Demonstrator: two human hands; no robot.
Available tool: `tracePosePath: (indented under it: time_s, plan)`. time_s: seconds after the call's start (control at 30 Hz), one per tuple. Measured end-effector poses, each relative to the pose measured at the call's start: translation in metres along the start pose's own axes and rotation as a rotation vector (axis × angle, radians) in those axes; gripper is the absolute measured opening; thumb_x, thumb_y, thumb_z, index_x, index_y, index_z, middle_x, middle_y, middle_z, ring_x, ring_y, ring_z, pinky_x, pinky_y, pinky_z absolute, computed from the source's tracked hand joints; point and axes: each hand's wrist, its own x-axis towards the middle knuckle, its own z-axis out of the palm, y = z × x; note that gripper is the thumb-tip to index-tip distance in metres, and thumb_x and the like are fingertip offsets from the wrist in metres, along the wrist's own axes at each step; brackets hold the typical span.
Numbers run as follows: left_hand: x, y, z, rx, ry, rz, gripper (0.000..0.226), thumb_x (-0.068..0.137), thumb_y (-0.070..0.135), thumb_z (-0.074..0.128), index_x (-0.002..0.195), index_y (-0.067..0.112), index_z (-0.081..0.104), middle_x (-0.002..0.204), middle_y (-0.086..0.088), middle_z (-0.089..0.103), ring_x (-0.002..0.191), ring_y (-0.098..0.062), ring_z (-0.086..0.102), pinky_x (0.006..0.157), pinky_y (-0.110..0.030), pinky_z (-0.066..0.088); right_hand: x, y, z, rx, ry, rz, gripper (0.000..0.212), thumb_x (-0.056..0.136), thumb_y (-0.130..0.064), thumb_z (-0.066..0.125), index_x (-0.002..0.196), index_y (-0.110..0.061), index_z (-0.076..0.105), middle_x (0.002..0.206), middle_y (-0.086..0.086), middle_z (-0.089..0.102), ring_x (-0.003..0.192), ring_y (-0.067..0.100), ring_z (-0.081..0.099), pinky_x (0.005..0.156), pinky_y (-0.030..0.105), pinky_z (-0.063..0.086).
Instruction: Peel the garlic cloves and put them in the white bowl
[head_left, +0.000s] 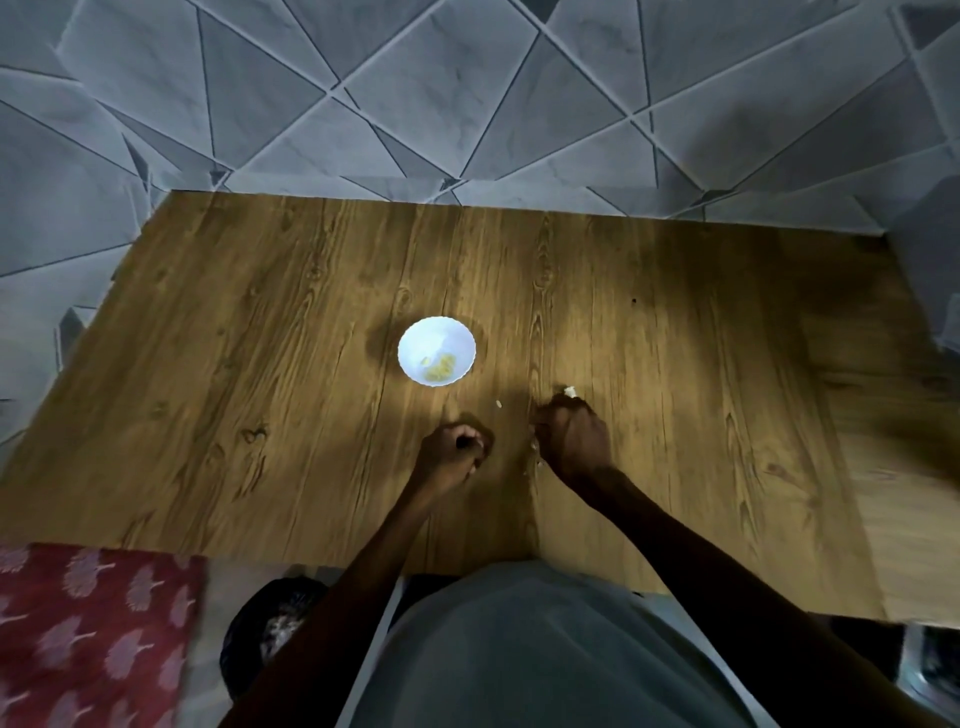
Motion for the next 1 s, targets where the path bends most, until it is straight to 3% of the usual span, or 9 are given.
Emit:
tracePosePath:
  time_s: [0.1, 0.27, 0.4, 0.6, 0.7, 0.77, 0.83, 0.93, 1.0]
  plan:
    - [-0.001, -0.004, 0.003, -0.029, 0.003, 0.003, 0.018, 0.090, 0.008, 0.058, 0.084, 0.020, 0.068, 0.072, 0.000, 0.069, 0.047, 0.001, 0.056, 0.053, -0.016, 0.043, 0.005, 0.000, -0.004, 0.010, 0.024, 0.004, 0.012, 0.094, -0.015, 0.058, 0.104, -0.012, 0.065, 0.102, 0.005, 0.064, 0.091, 0.020, 0.064, 0.075, 0.029, 0.055]
    - [-0.008, -0.006, 0.004, -0.108, 0.007, 0.020, 0.017, 0.092, 0.006, 0.056, 0.090, 0.015, 0.071, 0.076, 0.002, 0.069, 0.056, -0.004, 0.060, 0.054, -0.014, 0.045, -0.006, 0.001, 0.001, -0.114, -0.063, -0.183, 0.035, 0.084, 0.000, 0.068, 0.119, 0.001, 0.064, 0.123, 0.018, 0.061, 0.113, 0.037, 0.059, 0.084, 0.044, 0.057]
    - [-0.012, -0.007, 0.007, -0.190, 0.003, -0.017, 0.016, 0.094, 0.006, 0.056, 0.093, 0.014, 0.070, 0.080, -0.005, 0.070, 0.061, -0.009, 0.062, 0.053, -0.018, 0.048, -0.031, 0.001, 0.008, -0.204, -0.079, -0.311, 0.046, 0.072, -0.002, 0.078, 0.115, 0.002, 0.065, 0.116, 0.019, 0.063, 0.099, 0.035, 0.062, 0.063, 0.039, 0.057]
    - [-0.016, -0.011, 0.011, -0.356, 0.040, -0.049, 0.013, 0.094, 0.010, 0.058, 0.095, 0.011, 0.071, 0.081, -0.007, 0.071, 0.068, -0.014, 0.064, 0.061, -0.024, 0.052, -0.057, -0.004, 0.024, -0.160, -0.010, -0.342, 0.028, 0.079, -0.006, 0.073, 0.105, 0.000, 0.068, 0.109, 0.013, 0.062, 0.087, 0.028, 0.061, 0.051, 0.032, 0.053]
    - [-0.018, -0.013, 0.010, -0.452, 0.046, -0.051, 0.013, 0.093, 0.008, 0.058, 0.092, 0.013, 0.070, 0.080, -0.005, 0.072, 0.070, -0.014, 0.065, 0.063, -0.024, 0.053, -0.067, 0.000, 0.029, -0.111, 0.073, -0.453, 0.029, 0.098, -0.020, 0.047, 0.098, -0.001, 0.069, 0.104, 0.010, 0.064, 0.082, 0.024, 0.059, 0.047, 0.026, 0.047]
    - [-0.021, -0.013, 0.009, -0.505, 0.044, -0.057, 0.014, 0.094, 0.007, 0.057, 0.093, 0.012, 0.070, 0.081, -0.005, 0.072, 0.072, -0.015, 0.066, 0.066, -0.026, 0.054, -0.066, 0.004, 0.028, -0.128, 0.091, -0.509, 0.014, 0.089, -0.011, 0.063, 0.095, -0.001, 0.070, 0.100, 0.012, 0.066, 0.079, 0.026, 0.059, 0.049, 0.029, 0.047]
    - [-0.023, -0.012, 0.008, -0.575, 0.040, -0.078, 0.015, 0.095, 0.008, 0.055, 0.096, 0.010, 0.070, 0.084, -0.007, 0.071, 0.075, -0.017, 0.066, 0.069, -0.028, 0.053, -0.063, 0.004, 0.029, -0.171, 0.094, -0.547, 0.022, 0.071, -0.002, 0.077, 0.091, -0.001, 0.070, 0.096, 0.012, 0.065, 0.077, 0.028, 0.059, 0.055, 0.034, 0.049]
    - [-0.022, -0.008, 0.007, -0.721, 0.010, -0.147, 0.019, 0.099, 0.012, 0.051, 0.106, 0.005, 0.068, 0.092, -0.009, 0.071, 0.083, -0.019, 0.067, 0.074, -0.027, 0.054, -0.056, 0.005, 0.028, -0.208, 0.047, -0.500, 0.032, 0.061, -0.002, 0.084, 0.090, -0.001, 0.070, 0.095, 0.014, 0.065, 0.078, 0.029, 0.060, 0.059, 0.033, 0.051]
    - [-0.020, -0.003, 0.010, -0.859, -0.024, -0.214, 0.025, 0.101, 0.019, 0.047, 0.110, 0.004, 0.065, 0.100, -0.010, 0.071, 0.090, -0.019, 0.068, 0.078, -0.027, 0.054, -0.049, -0.001, 0.024, -0.005, 0.051, -0.292, 0.027, 0.069, 0.000, 0.081, 0.094, -0.002, 0.070, 0.095, 0.011, 0.067, 0.080, 0.025, 0.064, 0.063, 0.025, 0.051]
